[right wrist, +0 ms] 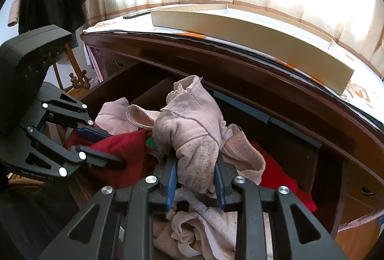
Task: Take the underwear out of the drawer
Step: 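Grasp the red underwear with the left tool while the right tool holds the pink one, then lift both held underwear out of the drawer and carry them over the tray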
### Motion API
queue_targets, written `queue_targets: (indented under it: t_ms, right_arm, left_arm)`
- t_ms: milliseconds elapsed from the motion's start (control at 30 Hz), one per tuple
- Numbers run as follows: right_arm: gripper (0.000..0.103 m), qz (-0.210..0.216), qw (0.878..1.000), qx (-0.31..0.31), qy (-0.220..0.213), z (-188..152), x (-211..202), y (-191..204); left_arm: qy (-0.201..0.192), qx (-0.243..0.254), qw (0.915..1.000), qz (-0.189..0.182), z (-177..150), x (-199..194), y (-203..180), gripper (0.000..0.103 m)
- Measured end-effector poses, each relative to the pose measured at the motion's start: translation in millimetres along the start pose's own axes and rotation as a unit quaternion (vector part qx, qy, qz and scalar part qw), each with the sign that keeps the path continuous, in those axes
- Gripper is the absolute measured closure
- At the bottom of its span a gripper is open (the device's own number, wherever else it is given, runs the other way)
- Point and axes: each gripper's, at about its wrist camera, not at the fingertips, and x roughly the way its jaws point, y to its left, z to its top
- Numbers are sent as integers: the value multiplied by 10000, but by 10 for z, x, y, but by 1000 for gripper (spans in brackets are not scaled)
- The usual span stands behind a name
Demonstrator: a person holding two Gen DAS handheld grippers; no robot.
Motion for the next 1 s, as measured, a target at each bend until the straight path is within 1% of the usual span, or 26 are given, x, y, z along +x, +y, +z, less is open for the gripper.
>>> queue_targets:
  t_ms: [67, 133, 233, 300, 367, 500, 633, 1000]
  right_arm:
    - [74, -5, 10000, 26, -24, -2, -16, -9]
    - [74, -20, 9999, 65, -83, -5, -48, -17]
    - [74, -39, 9997, 143, -197, -12, -112, -37]
    - [74, -64, 9994, 182, -271, -17, -155, -47]
    - [74, -83, 9992, 218, -334, -16, -190, -57]
    - [74, -141, 9984, 281, -469, -24, -280, -65]
    - [74, -194, 9977, 308, -568, -37, -363, -52]
    - [74, -322, 9949, 357, -881, -20, -572, -34]
  left_arm:
    - [-93, -39, 9999, 86, -6, -88, -56, 91]
    - [-209, -45, 9995, 232, 0, -182, -79, 91]
    - [-396, -72, 9983, 420, 93, -305, -130, 92]
    - [-532, -40, 9967, 614, 100, -429, -153, 93]
    - [-639, -94, 9958, 641, 121, -500, -160, 93]
    - [-889, -186, 9920, 872, 140, -633, -181, 93]
    - [-1109, -250, 9880, 1048, 185, -667, -155, 93]
    - [-1567, -414, 9801, 1142, 222, -747, -101, 94]
